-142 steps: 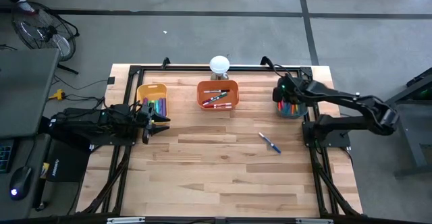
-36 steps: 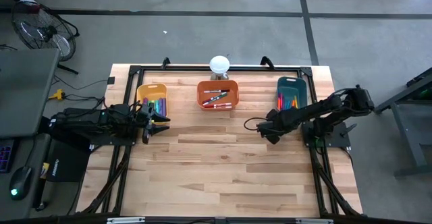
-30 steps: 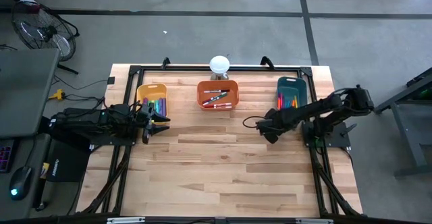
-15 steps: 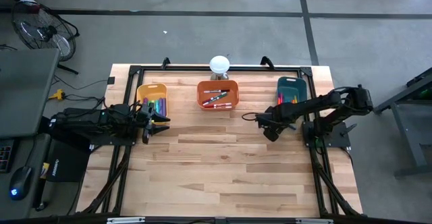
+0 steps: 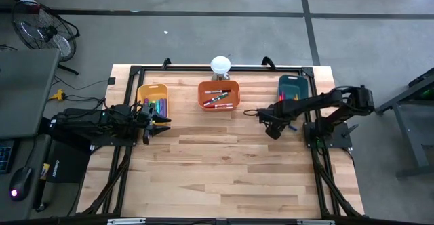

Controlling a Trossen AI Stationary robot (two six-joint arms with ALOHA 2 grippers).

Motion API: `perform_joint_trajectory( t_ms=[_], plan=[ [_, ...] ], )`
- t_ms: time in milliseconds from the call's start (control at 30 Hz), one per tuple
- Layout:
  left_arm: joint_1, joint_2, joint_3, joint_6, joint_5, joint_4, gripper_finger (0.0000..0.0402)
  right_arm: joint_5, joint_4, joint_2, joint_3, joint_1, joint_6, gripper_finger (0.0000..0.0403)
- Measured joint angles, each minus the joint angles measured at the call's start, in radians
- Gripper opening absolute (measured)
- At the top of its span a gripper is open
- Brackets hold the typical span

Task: Pick & Place Markers
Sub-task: Put the blue marker pen into the orange bin

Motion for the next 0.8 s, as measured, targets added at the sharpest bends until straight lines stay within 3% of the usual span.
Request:
perform_joint_trajectory(
  t_ms=[500, 800],
  plan=[
    [0.000, 0.000, 0.000, 0.000, 0.000, 0.000, 0.0179, -0.140, 0.084, -0.006, -0.049, -0.086, -0.122, 0.0142],
    [0.000, 0.000, 0.000, 0.000, 0.000, 0.000, 0.0179, -0.133, 0.089, -0.036, -0.055, -0.086, -0.122, 0.0142]
  ],
)
